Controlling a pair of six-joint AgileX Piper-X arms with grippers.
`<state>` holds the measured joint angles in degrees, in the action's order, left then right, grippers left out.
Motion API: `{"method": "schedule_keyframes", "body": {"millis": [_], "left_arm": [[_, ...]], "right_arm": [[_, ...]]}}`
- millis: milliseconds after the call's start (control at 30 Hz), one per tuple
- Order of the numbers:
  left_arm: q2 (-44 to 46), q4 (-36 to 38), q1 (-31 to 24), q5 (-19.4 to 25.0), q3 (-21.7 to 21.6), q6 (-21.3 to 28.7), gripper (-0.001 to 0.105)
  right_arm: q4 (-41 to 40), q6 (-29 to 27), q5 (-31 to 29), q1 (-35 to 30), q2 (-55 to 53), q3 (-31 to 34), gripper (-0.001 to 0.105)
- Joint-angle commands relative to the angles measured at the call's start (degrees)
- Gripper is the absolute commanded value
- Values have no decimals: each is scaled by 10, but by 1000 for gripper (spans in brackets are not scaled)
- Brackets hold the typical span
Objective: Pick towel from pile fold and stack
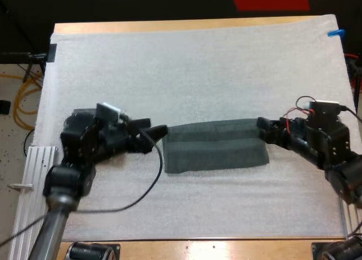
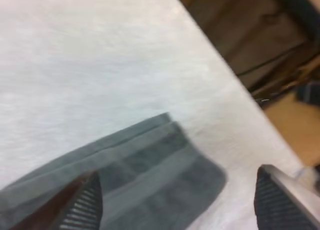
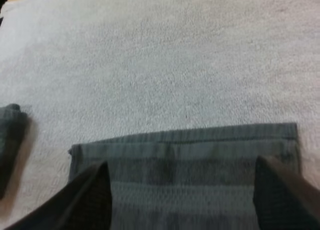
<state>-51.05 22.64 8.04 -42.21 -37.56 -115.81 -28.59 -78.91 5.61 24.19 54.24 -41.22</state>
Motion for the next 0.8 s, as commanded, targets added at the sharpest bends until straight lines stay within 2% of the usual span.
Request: {"method": "schedule_keyframes", "body": {"millis": [0,67,233,333,400,567,767], "left_arm": [[29,40,0,24,-4,21,63],[64,83,0,39,-4,31,63],[151,190,0,88,-4,51,63],[194,240,0,103,-4,55,63],[212,270,0,112,-6,55,63],[241,349,0,142,-31,79,66],[244,394,0,127,-72,94,68]], "right_arm": [[-32,-10,-10,1,-13,-13,59],[-58,-21,-24,1,-23,-24,60],[-135,-78,-73,1,-29,-62,82],[-154,-111,-124,0,-29,-70,84],[-156,-113,-137,0,-29,-71,84],[-160,-113,-128,-7,0,-71,84],[-166,-115,-31,-86,75,-71,84]]}}
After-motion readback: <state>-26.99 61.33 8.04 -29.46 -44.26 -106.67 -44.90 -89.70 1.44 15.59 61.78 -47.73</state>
